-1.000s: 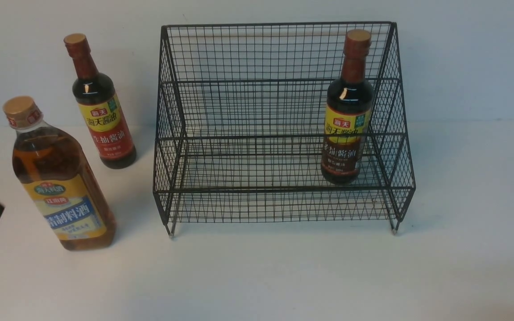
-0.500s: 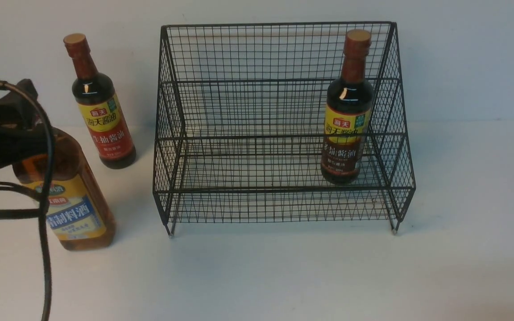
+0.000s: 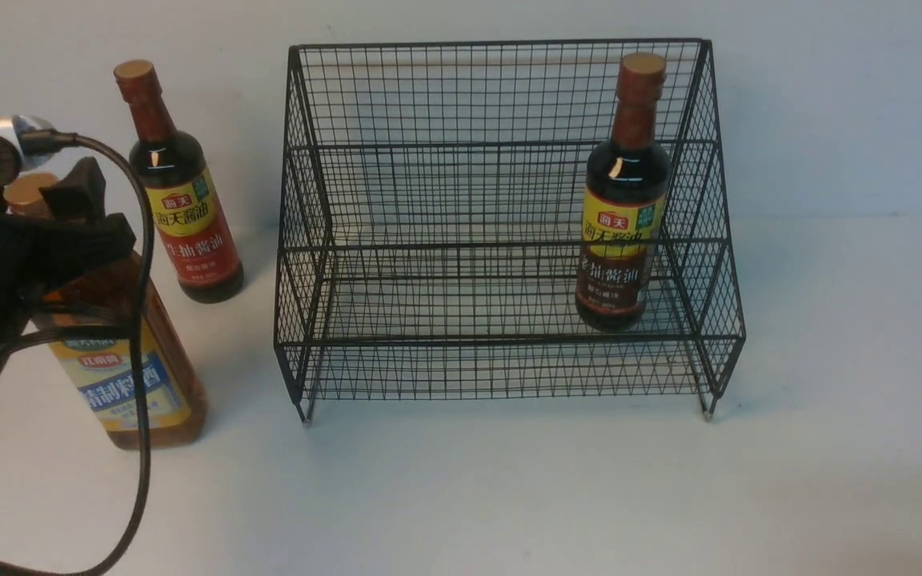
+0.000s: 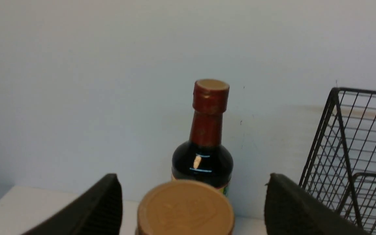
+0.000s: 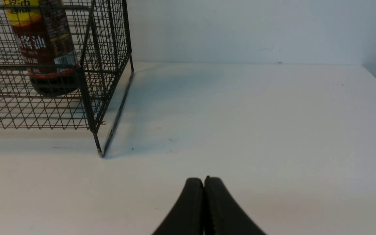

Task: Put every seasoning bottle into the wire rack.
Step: Use the left arm to grab the condiment bottle closest to it

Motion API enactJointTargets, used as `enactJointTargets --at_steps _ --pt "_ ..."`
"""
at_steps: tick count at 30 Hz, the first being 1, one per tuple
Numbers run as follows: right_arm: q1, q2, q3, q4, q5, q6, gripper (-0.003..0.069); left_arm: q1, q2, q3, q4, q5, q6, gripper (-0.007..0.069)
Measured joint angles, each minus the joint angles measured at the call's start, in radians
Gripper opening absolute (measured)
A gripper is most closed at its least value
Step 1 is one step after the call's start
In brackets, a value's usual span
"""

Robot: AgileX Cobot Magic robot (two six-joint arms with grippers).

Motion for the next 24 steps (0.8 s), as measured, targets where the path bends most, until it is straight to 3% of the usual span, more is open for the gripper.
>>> enactJointTargets --at_steps 4,7,8,10,19,24 --pt "0.0 0.0 0.0 0.0 0.0 0.003 -0.0015 0.0 0.041 0.0 0.0 -0.013 0.0 0.0525" --pt "0.0 0.0 0.0 0.001 0.0 0.003 -0.0015 0.0 0.049 0.0 0.0 -0.018 0.0 0.047" --pt "0.0 0.0 0.0 0.001 0.0 0.003 -0.0015 0.0 0.051 0.0 0.0 -0.03 0.0 0.0391" --pt "0.0 0.0 0.0 0.001 0.0 0.003 -0.0015 0.0 0.051 0.0 -0.001 -0.043 0.0 0.0312" --pt "0.0 0.0 0.0 0.002 0.0 0.003 -0.0015 0.0 0.025 0.003 0.033 -0.021 -0.004 0.031" --pt "0.0 0.0 0.0 0.002 0.0 0.003 -0.0015 0.0 -0.077 -0.015 0.054 0.138 0.004 0.031"
